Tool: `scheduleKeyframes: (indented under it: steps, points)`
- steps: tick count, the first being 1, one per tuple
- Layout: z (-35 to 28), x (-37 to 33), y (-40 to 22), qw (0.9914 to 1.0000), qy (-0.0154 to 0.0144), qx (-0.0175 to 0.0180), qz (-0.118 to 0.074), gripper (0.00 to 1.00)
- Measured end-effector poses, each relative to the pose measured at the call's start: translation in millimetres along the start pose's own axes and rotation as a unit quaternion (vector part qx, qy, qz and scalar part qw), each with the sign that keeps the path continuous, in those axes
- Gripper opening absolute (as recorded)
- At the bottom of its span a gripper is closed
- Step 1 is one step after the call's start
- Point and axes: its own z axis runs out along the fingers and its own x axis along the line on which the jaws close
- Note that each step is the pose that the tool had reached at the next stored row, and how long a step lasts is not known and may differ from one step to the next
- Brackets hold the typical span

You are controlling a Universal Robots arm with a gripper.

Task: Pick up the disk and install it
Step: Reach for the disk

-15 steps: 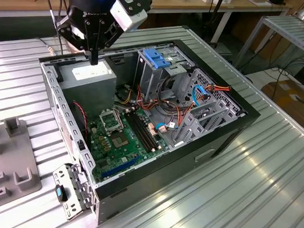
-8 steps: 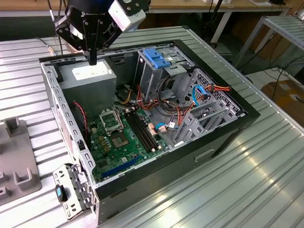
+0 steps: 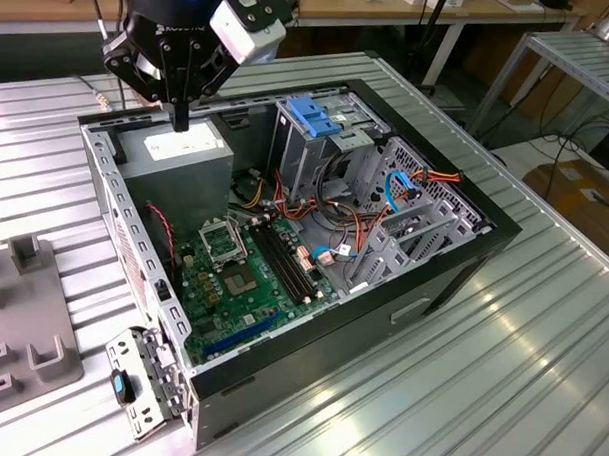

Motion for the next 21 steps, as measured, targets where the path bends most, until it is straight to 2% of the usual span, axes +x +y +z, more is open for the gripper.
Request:
scheduleKeyframes:
  steps: [10, 13, 15, 21]
  points:
    - [0.8, 14.9, -1.2, 1.0, 0.0, 0.0, 0.0, 0.11]
    - [0.8, 15.4, -1.2, 1.0, 0.0001, 0.0001, 0.0, 0.11]
    - [0.8, 18.3, -1.4, 1.0, 0.0, 0.0, 0.0, 0.11]
    - [0.7, 18.4, -1.5, 1.0, 0.0, 0.0001, 0.0, 0.11]
